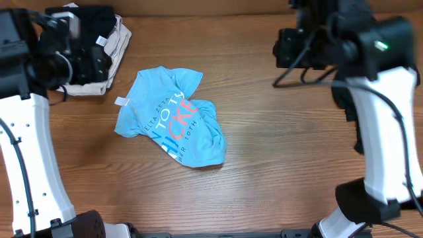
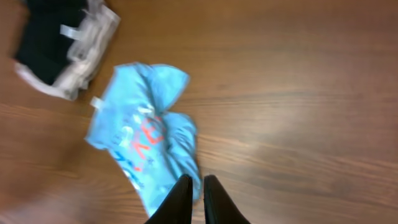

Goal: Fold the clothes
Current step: 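Grasp the T-shirt edges with both grippers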

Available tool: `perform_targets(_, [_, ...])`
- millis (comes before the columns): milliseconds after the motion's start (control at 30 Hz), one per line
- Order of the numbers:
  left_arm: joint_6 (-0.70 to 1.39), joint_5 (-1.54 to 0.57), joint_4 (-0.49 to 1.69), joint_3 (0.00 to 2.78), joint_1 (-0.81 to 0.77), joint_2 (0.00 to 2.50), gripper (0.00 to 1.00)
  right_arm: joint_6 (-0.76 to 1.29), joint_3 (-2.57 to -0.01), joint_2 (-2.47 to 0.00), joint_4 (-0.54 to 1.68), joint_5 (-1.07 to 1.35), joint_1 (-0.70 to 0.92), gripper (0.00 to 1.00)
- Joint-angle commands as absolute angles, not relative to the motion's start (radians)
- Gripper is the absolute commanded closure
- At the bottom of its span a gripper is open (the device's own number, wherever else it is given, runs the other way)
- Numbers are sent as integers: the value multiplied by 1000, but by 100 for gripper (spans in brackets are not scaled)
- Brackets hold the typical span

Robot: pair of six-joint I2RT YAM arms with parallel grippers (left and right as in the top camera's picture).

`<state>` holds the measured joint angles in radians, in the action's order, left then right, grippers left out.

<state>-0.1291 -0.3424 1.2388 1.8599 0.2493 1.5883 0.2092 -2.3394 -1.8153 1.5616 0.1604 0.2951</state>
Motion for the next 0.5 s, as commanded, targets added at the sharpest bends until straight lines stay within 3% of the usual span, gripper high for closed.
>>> perform_targets(0, [-179,-332,1314,1880,207,1583,8,208,-2202,-1822,1520,189,281,78])
perform_targets(167, [-125,-275,1415,1842,194,1608,8,199,-2015,-1822,1457,244,281,50])
perform_targets(267, [-64,-190,1414,1774,194,1623,8,170,-1912,-1822,1413,319,281,39])
perform_targets(467, [-63,-208,1290,1606,194,1664,8,153,-1786,-1822,1362,381,290,36])
